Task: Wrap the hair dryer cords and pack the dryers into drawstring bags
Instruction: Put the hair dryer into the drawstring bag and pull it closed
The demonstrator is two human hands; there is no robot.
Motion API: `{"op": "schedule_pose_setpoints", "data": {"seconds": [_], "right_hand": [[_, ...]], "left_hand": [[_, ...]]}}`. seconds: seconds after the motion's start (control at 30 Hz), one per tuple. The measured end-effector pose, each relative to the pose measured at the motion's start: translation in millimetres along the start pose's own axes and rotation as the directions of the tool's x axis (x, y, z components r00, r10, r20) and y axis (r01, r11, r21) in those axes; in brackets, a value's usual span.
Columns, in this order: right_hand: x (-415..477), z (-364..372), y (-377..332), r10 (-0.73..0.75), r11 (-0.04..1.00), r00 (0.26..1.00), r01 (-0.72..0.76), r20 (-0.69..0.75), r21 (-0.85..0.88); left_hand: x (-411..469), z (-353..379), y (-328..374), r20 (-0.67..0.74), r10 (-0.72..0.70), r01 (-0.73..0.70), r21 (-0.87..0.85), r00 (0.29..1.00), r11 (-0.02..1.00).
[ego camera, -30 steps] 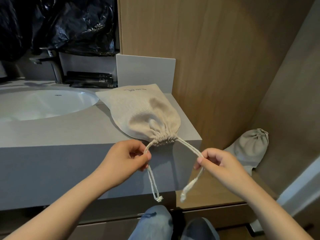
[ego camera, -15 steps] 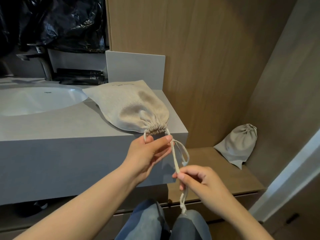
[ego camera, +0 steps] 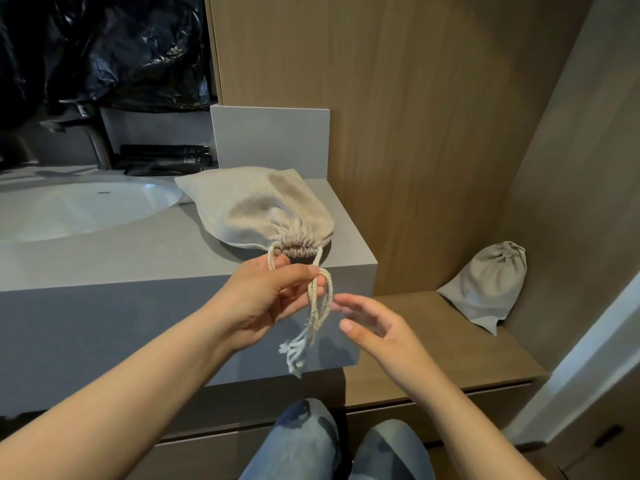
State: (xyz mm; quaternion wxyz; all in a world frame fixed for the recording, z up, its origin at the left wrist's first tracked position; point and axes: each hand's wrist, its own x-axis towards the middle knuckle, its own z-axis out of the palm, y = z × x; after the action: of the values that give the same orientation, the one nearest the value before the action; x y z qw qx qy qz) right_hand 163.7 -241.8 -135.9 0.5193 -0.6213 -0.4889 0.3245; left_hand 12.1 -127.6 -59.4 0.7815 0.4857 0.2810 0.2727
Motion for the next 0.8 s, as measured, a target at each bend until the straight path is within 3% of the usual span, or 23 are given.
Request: {"op": "schedule_pose_setpoints", "data": {"seconds": [0.1, 0.17, 0.3, 0.4, 0.5, 0.57, 0.67, 0.8], "right_hand": [[7.8, 6.3, -9.6, -0.018, 0.976, 0.998, 0.004, 0.062, 0.217], [9.1, 7.5, -14.1, -0.028, 0.963, 0.997, 0.006, 0.078, 0.268], [4.0, -0.7, -16.9, 0.005, 0.980, 0.996, -0.024, 0.094, 0.198], [-3.8, -16.8, -16.4, 0.080, 0.976, 0.991, -0.099, 0.103, 0.193], [-18.0, -35.5, -24.8, 0.110, 0.980, 0.988, -0.127, 0.112, 0.156], [-26.3, -48.6, -32.1, 0.102, 0.982, 0.994, -0.106, 0.033, 0.154], [-31.3, -58.8, -44.1, 0.022, 0.989, 0.991, -0.002, -0.135, 0.149], [-23.6, -41.6, -64.7, -0.166, 0.986, 0.976, 0.162, -0.144, -0.035]], "left_hand": [[-2.3, -3.7, 5.8, 0.020, 0.004, -0.004, 0.010, 1.000, 1.000], [-2.1, -6.4, 7.7, 0.024, 0.006, -0.007, 0.031, 1.000, 0.999], [-1.7, -11.9, 9.5, -0.008, 0.056, -0.055, 0.079, 0.998, 0.995], [-4.7, -16.9, 7.5, -0.024, 0.169, -0.161, 0.207, 0.985, 0.965], [-8.1, -26.6, 1.0, -0.046, 0.341, -0.296, 0.397, 0.939, 0.869], [-11.8, -32.5, -2.9, -0.037, 0.448, -0.361, 0.533, 0.893, 0.765], [-18.8, -38.6, -8.1, -0.005, 0.535, -0.397, 0.664, 0.845, 0.633], [-26.9, -42.8, -14.0, -0.006, 0.535, -0.383, 0.691, 0.845, 0.613]]}}
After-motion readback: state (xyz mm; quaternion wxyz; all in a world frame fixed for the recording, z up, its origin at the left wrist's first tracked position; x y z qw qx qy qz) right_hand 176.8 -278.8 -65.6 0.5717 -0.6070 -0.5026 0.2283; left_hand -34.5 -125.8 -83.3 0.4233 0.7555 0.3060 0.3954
